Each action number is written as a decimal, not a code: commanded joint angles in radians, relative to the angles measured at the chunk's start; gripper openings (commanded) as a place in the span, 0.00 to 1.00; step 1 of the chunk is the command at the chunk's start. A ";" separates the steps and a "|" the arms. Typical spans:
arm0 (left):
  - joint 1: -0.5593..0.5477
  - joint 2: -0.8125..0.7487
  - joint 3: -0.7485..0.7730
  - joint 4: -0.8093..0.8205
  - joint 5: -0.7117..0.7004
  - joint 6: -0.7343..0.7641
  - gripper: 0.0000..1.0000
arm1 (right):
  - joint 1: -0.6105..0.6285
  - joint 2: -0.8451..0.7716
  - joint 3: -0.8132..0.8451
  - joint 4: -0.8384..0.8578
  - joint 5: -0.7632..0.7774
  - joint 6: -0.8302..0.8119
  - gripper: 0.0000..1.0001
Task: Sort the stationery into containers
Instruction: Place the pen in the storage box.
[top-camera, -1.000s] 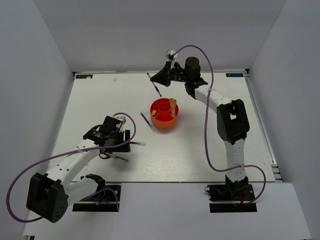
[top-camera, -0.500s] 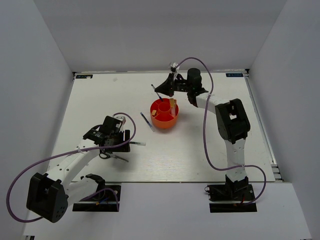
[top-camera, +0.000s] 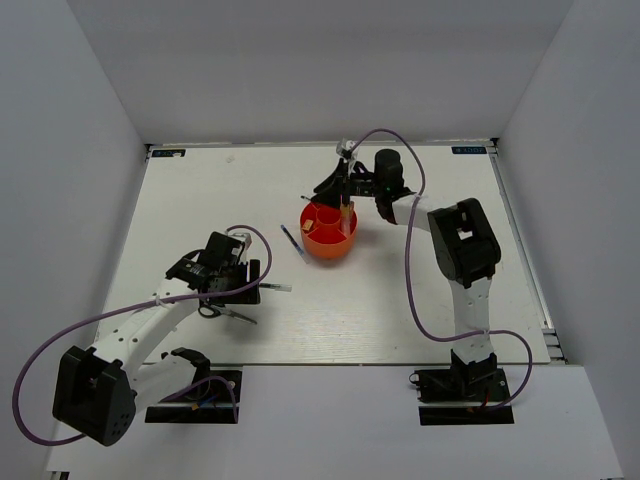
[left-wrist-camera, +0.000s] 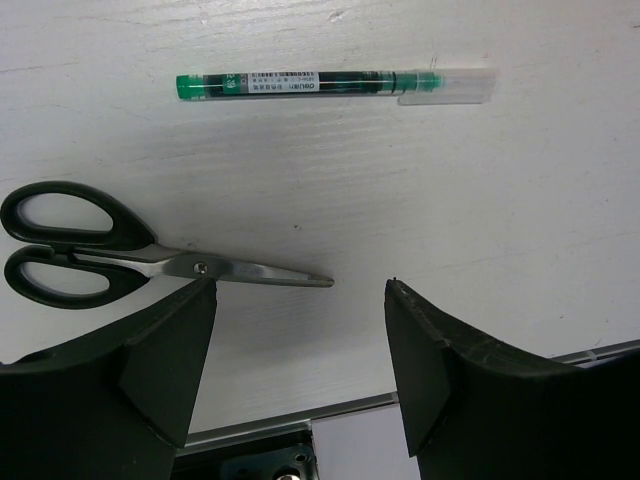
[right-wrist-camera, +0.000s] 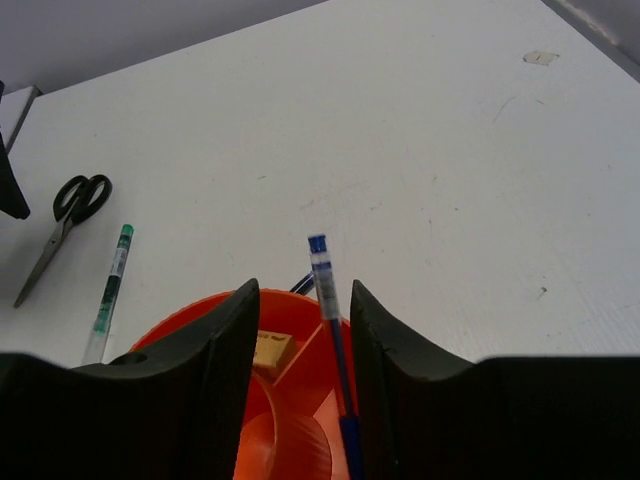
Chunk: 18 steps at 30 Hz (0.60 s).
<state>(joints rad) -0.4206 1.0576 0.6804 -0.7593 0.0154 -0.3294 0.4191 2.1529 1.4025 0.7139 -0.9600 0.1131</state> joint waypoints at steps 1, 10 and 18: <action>0.003 -0.022 -0.005 0.006 0.004 0.009 0.78 | -0.005 -0.083 -0.014 0.036 -0.014 -0.027 0.46; 0.003 -0.025 -0.015 0.028 0.023 -0.019 0.33 | -0.019 -0.180 -0.049 0.071 -0.005 0.046 0.44; 0.005 0.051 0.051 0.005 0.018 -0.256 0.04 | -0.037 -0.336 0.163 -0.777 0.332 -0.102 0.00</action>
<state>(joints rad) -0.4206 1.0832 0.6827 -0.7399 0.0383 -0.4530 0.3866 1.8858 1.4277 0.3794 -0.8436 0.0963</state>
